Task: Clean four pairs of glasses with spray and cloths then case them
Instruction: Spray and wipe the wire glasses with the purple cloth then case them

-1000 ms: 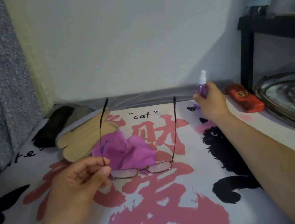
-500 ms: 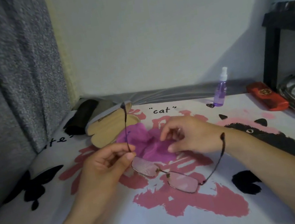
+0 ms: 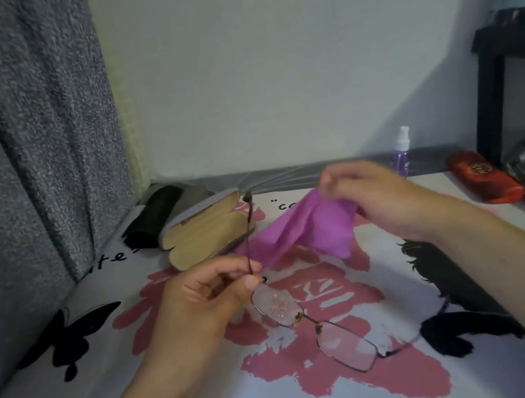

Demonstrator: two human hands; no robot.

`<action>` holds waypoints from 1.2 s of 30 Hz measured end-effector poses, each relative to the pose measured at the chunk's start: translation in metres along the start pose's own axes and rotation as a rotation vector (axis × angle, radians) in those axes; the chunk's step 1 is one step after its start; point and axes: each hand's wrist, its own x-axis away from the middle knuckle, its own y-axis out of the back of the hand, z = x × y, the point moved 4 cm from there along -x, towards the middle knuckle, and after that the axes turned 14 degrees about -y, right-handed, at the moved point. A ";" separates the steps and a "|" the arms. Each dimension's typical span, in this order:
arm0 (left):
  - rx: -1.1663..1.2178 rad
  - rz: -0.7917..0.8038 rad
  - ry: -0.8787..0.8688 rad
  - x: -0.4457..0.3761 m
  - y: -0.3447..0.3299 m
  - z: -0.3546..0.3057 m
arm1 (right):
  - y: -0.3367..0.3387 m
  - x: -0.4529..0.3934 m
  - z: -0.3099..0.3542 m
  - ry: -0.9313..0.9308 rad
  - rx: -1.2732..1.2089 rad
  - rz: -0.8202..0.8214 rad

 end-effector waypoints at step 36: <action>-0.048 0.262 -0.353 -0.092 -0.084 0.044 | -0.015 -0.006 -0.051 -0.296 -0.327 0.175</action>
